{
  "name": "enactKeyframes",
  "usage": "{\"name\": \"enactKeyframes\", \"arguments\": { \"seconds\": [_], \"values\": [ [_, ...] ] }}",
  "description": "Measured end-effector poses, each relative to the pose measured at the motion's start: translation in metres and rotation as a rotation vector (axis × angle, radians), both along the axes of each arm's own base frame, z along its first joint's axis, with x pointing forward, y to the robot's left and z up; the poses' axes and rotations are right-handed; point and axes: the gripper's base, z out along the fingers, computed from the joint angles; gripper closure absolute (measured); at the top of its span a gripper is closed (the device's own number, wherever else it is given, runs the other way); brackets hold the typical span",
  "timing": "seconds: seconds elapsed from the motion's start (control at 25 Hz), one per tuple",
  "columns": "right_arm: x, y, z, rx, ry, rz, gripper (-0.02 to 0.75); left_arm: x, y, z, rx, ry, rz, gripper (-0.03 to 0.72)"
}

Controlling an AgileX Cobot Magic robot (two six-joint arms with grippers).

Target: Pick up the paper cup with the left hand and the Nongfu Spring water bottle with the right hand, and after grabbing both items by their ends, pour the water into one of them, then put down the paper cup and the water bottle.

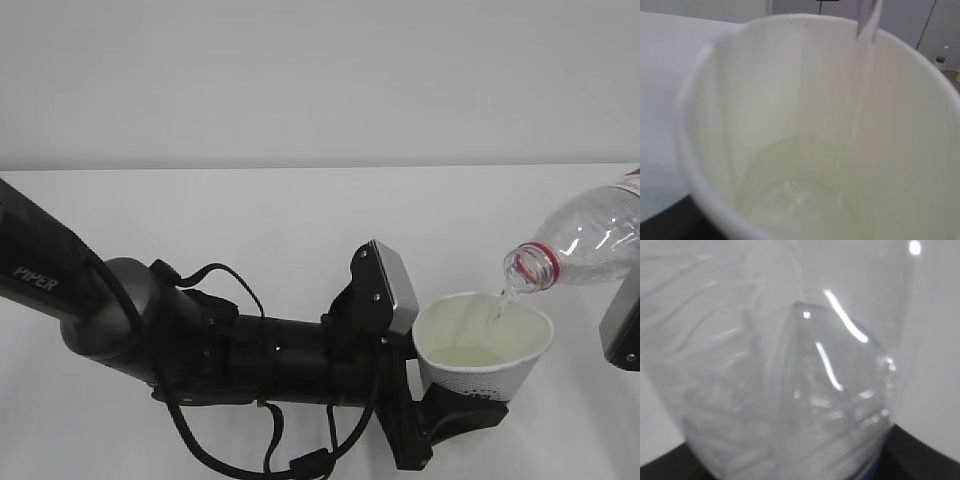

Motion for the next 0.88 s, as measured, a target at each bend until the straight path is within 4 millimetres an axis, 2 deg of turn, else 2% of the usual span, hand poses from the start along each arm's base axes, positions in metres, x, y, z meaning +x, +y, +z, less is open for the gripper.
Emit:
{"name": "enactKeyframes", "arguments": {
  "seconds": [0.88],
  "values": [
    [0.0000, -0.0002, 0.0004, -0.003, -0.005, -0.002, 0.297, 0.0000, 0.0000, 0.0000, 0.000, 0.000, 0.000, 0.158]
  ]
}}
